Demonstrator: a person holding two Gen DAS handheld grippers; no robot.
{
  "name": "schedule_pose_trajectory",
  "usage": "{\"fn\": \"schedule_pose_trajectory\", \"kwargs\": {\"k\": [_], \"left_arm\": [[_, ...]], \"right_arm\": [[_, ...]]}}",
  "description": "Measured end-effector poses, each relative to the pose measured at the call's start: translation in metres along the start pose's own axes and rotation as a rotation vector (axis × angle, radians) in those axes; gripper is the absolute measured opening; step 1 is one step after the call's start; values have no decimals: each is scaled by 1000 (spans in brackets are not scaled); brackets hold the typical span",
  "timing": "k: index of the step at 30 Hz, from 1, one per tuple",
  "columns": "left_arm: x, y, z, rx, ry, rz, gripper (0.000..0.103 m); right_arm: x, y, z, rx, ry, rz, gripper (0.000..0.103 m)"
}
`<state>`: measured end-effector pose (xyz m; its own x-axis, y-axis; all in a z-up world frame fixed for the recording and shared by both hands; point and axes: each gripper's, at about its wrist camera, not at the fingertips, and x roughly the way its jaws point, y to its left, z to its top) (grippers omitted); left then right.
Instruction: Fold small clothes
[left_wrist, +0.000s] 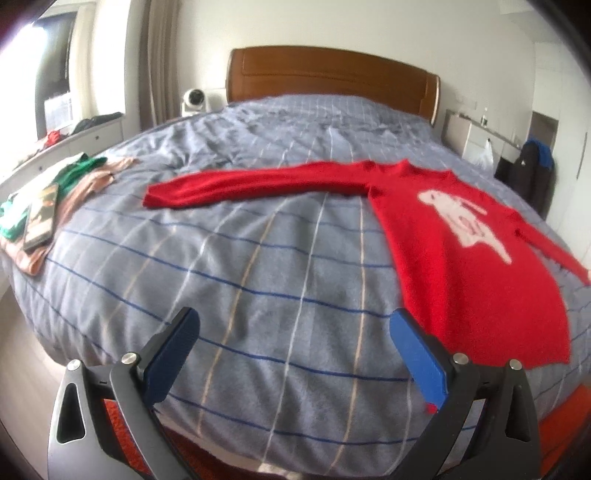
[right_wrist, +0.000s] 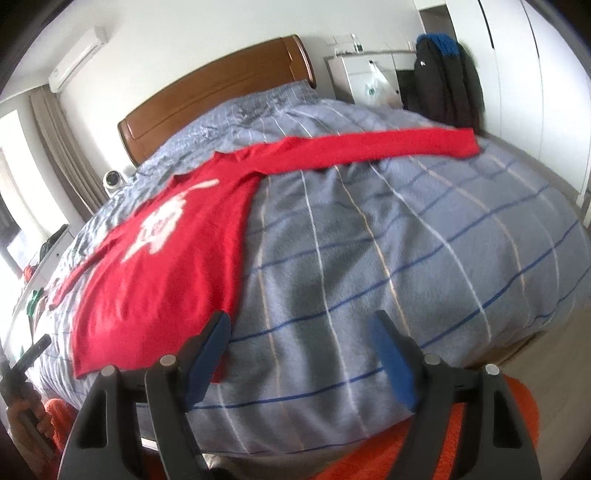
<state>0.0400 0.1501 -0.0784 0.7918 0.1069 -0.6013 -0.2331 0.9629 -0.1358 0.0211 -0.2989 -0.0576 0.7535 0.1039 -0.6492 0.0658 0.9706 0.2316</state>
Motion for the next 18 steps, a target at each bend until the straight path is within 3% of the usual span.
{"fn": "schedule_pose_trajectory", "kwargs": {"k": [4, 11, 16, 18], "left_arm": [[-14, -5, 6, 13, -18, -9, 103], [-13, -16, 23, 1, 39, -79, 103], [31, -29, 49, -10, 220, -155, 103], [47, -29, 53, -22, 239, -167, 103]], "right_arm": [[-25, 12, 6, -33, -43, 16, 77], [-62, 28, 13, -41, -120, 51, 81], [-44, 34, 16, -70, -85, 61, 81], [-35, 34, 13, -78, -69, 55, 81]]}}
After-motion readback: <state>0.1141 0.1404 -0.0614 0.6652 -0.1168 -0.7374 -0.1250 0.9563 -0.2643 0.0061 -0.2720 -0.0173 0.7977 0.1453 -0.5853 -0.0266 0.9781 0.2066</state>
